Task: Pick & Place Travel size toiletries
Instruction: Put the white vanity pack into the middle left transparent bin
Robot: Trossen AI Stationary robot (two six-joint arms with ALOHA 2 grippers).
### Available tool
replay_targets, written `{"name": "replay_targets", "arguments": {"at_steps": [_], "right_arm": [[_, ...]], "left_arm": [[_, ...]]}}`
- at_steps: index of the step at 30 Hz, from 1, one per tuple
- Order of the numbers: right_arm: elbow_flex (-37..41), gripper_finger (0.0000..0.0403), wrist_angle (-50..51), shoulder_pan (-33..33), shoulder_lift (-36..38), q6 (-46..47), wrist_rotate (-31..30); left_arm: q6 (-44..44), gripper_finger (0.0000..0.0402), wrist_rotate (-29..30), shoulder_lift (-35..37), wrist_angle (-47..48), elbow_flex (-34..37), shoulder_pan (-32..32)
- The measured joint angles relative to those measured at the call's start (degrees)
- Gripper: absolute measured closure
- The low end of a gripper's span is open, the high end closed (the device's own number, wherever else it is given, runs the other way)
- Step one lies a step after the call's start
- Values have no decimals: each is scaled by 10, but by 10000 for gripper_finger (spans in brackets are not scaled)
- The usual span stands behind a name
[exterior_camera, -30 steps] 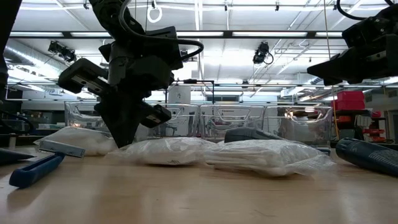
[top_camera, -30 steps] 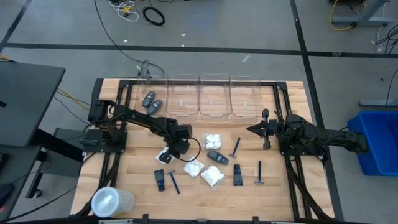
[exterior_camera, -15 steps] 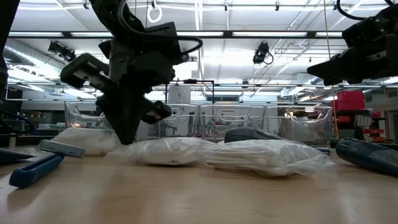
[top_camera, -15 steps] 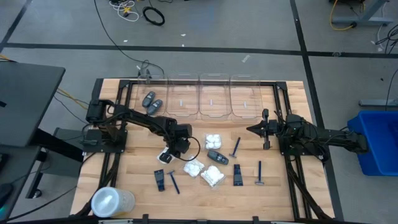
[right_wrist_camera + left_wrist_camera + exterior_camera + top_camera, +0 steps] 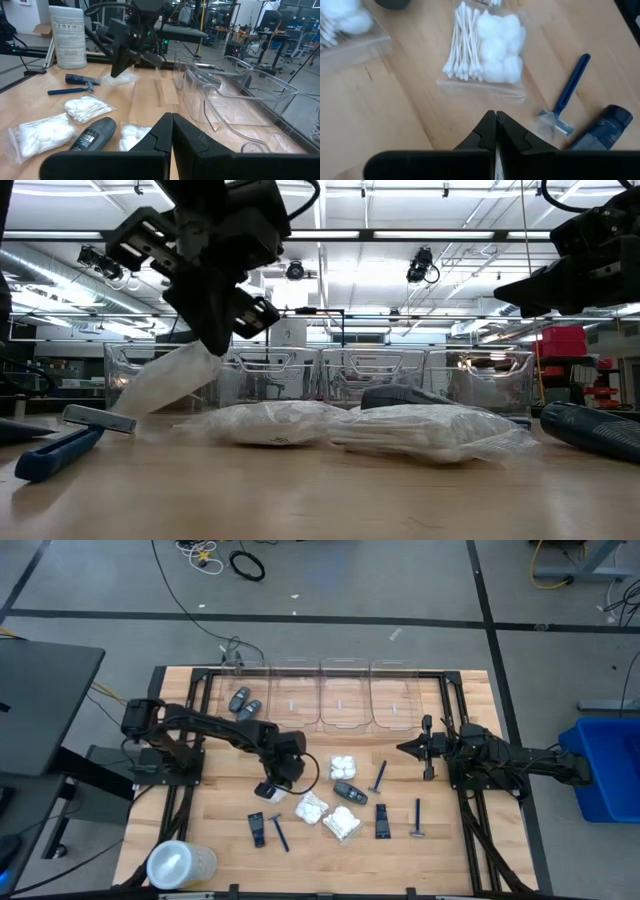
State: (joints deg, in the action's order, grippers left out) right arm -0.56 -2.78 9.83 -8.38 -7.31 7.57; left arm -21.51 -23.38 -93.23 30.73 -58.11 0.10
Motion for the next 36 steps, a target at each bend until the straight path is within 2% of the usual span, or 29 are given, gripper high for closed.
{"name": "replay_targets", "arguments": {"at_steps": [14,36], "right_arm": [[0,389,0,0,-1,0,0],[0,389,0,0,-2,0,0]], "left_arm": [[5,397,9,40,18,-3,0],[15,398,43,159,15,-3,3]]}}
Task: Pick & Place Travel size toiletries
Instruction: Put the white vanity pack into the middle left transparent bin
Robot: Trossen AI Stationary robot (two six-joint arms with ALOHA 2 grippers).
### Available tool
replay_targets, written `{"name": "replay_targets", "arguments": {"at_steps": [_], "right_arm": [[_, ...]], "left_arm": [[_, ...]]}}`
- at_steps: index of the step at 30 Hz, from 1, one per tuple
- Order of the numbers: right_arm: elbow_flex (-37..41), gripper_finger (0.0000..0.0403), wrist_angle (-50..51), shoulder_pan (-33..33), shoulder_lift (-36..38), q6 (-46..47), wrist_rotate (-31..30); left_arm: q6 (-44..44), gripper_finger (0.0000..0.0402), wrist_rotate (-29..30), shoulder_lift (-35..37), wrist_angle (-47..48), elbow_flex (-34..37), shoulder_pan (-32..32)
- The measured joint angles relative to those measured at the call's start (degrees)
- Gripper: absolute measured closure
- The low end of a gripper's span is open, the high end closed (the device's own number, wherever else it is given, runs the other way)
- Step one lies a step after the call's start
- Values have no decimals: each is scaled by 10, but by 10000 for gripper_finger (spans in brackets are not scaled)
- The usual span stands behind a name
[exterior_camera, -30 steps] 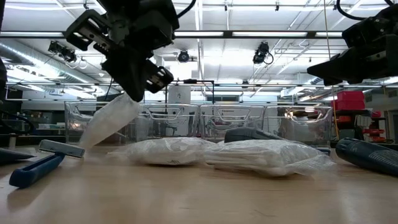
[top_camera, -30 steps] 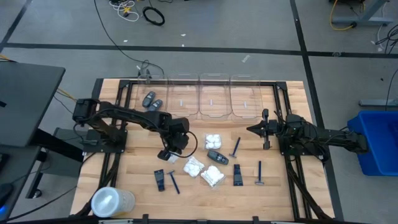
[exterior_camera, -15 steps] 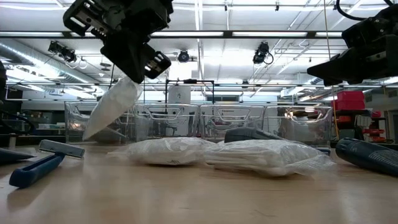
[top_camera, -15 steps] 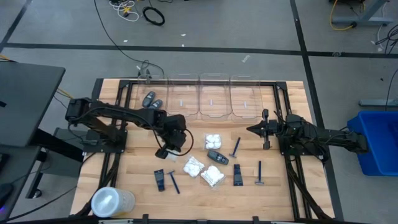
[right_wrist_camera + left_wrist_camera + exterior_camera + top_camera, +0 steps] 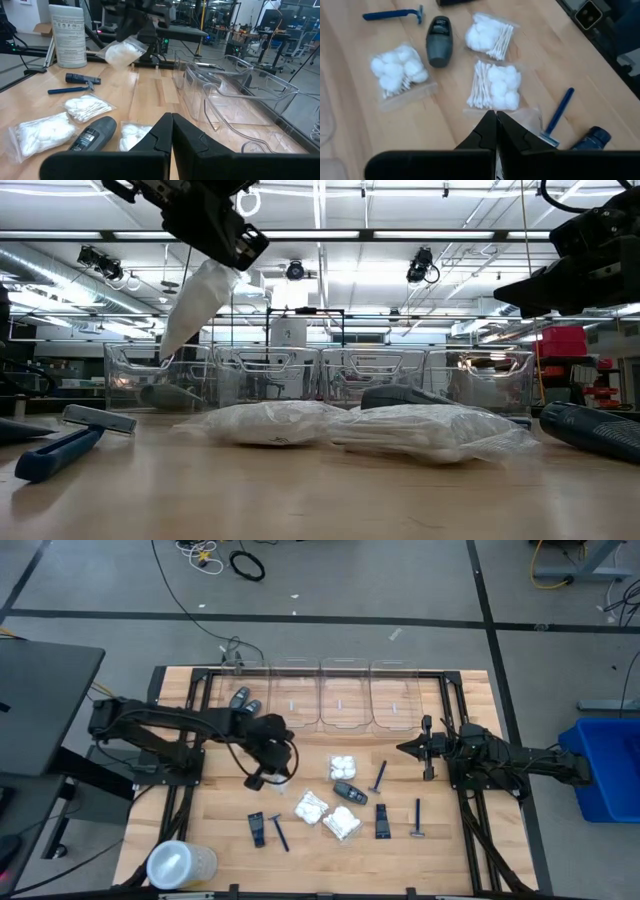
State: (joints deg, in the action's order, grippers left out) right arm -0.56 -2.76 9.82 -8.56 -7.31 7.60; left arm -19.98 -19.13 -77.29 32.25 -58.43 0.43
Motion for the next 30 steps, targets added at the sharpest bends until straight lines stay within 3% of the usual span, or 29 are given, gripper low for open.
{"name": "replay_targets", "arguments": {"at_steps": [8,19,30], "right_arm": [[0,389,0,0,0,0,0],[0,389,0,0,0,0,0],[0,389,0,0,0,0,0]], "left_arm": [[11,399,21,5,-5,-29,25],[18,399,51,5,-9,-118,125],[18,399,51,5,-9,-127,195]]}}
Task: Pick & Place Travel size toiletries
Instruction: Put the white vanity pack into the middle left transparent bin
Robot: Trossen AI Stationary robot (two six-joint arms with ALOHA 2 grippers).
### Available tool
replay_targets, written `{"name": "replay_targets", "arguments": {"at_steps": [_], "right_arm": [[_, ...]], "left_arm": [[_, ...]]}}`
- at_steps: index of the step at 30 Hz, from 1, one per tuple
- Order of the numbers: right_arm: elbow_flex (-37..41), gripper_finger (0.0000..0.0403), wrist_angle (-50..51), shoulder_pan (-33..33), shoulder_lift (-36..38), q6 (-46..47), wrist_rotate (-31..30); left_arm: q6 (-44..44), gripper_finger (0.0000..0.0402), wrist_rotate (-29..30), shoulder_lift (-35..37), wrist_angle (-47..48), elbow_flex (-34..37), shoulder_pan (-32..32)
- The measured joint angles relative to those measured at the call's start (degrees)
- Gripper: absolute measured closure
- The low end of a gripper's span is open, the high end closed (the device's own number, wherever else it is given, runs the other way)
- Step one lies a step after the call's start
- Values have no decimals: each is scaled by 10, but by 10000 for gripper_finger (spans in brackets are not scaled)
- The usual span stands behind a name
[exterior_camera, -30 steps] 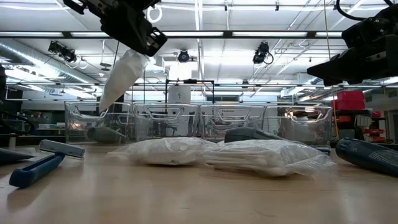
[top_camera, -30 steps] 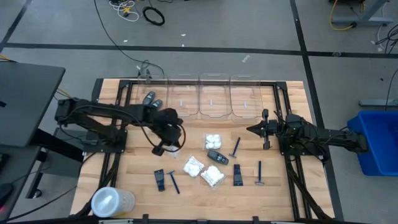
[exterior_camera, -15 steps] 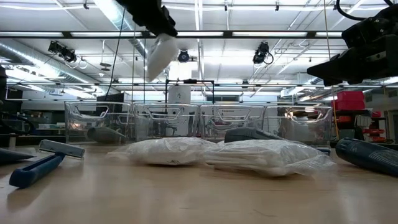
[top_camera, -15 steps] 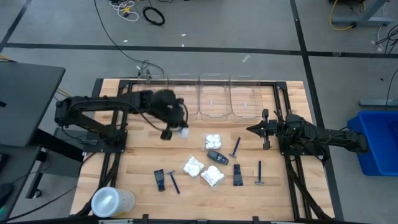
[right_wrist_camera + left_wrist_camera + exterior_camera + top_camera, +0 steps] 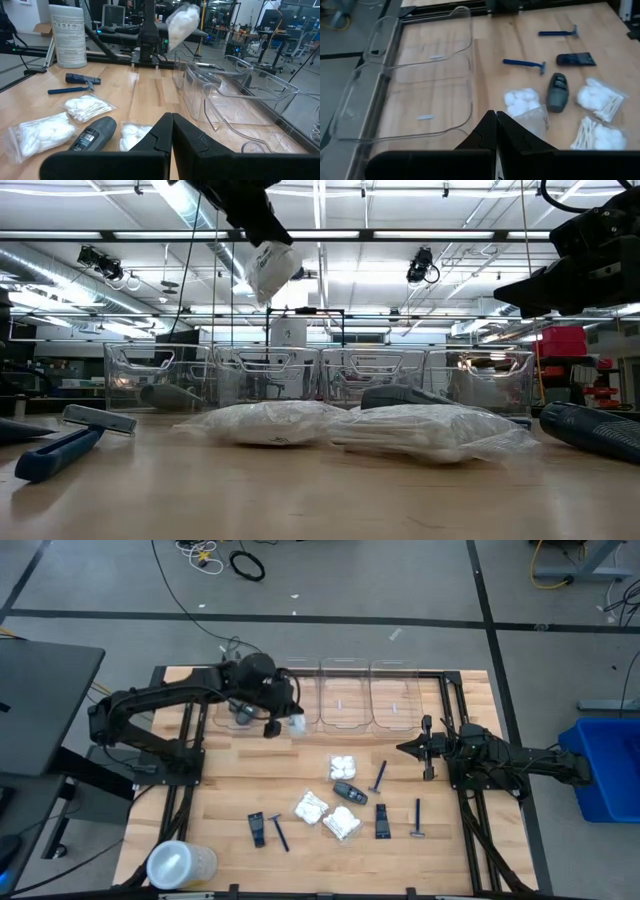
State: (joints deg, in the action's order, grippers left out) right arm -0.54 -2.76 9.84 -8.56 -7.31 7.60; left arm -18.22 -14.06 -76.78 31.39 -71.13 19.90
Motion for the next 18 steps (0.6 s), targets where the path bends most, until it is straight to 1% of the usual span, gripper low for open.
{"name": "replay_targets", "arguments": {"at_steps": [5,13,18], "right_arm": [[0,389,0,0,0,0,0],[0,389,0,0,0,0,0],[0,389,0,0,0,0,0]], "left_arm": [[-8,399,28,-2,-4,0,36],[-6,399,24,-2,-30,0,105],[-3,397,24,-2,-48,2,134]]}}
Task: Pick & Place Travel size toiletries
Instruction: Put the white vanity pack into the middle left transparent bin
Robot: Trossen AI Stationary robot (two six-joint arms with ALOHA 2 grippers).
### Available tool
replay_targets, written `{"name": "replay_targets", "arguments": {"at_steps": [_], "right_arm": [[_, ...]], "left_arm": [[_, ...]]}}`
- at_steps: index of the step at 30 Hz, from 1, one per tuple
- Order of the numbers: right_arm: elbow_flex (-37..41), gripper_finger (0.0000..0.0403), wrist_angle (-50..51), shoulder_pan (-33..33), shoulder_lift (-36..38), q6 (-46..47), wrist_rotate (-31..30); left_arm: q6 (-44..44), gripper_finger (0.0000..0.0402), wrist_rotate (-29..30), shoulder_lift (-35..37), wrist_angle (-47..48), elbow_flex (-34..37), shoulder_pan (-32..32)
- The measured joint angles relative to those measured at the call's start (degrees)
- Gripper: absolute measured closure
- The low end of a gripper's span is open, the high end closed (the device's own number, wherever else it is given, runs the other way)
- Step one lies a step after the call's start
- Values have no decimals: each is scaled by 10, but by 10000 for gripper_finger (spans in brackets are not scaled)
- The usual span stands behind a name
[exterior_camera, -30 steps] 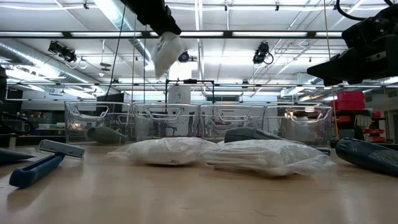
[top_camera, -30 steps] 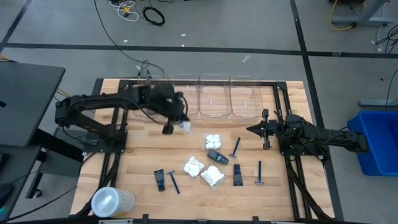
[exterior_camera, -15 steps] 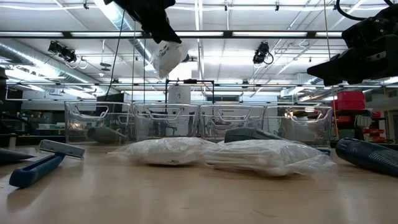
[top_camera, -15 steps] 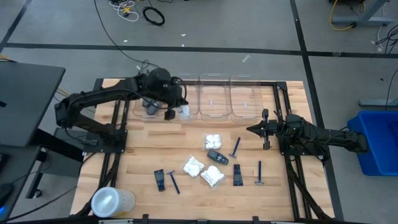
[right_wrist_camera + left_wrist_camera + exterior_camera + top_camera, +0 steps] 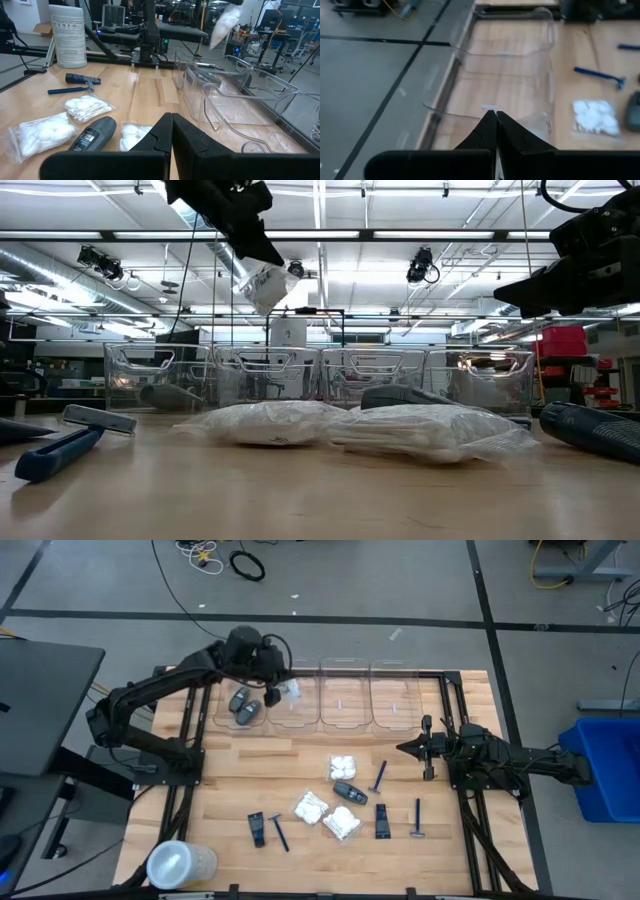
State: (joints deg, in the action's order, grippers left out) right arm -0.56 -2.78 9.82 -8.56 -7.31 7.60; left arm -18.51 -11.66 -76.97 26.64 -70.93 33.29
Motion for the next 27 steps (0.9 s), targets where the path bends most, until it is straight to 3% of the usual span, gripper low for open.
{"name": "replay_targets", "arguments": {"at_steps": [9,27], "right_arm": [[0,389,0,0,0,0,0],[0,389,0,0,0,0,0]], "left_arm": [[47,398,7,-2,-74,36,27],[74,397,14,-130,-99,37,32]]}}
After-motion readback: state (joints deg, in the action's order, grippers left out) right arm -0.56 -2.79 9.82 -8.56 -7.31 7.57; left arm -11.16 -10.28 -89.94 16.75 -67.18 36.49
